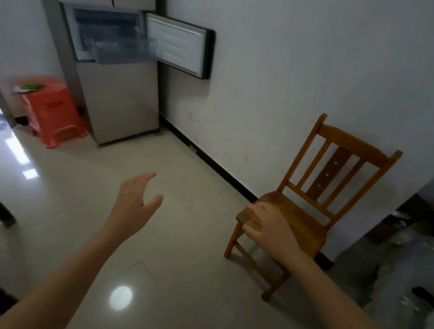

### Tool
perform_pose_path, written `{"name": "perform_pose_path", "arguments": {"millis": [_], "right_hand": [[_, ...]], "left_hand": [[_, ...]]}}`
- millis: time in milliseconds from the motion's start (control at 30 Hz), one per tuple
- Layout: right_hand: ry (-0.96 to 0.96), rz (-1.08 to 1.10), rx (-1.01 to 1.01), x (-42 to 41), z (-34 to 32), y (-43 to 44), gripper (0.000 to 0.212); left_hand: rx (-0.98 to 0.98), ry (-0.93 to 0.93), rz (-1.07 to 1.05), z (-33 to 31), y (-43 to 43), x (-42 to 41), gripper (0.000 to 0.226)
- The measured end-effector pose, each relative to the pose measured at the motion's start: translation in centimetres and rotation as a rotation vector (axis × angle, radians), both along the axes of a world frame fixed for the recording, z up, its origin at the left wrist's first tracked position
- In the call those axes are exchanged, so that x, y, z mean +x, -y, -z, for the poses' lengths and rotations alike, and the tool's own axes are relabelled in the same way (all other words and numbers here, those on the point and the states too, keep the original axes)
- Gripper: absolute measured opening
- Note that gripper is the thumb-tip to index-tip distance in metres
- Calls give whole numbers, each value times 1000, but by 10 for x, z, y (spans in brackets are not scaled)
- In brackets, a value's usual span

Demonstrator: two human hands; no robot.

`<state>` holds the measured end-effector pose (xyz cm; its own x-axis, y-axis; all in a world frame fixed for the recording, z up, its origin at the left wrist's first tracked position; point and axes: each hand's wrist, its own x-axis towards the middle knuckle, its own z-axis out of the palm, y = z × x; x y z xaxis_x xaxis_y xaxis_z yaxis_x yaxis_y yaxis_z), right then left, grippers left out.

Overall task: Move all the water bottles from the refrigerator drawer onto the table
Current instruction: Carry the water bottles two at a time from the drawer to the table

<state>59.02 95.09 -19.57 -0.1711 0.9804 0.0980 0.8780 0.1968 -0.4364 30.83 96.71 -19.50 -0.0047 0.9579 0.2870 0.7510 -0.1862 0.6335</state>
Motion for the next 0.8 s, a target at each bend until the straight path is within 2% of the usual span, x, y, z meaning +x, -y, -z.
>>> {"name": "perform_pose_path", "arguments": {"millis": [200, 467, 633, 800], "right_hand": [[39, -103, -20, -14, 6, -67, 50], [129, -194, 22, -34, 0, -205, 51], [158, -226, 52, -56, -14, -286, 54], [163, -229, -19, -71, -3, -352, 55]], "left_hand": [[-3, -36, -108, 4, -43, -22, 50], [18, 38, -229, 11, -154, -49, 51], [45, 70, -232, 5, -224, -67, 51], [31, 86, -263, 10, -274, -83, 51]]}}
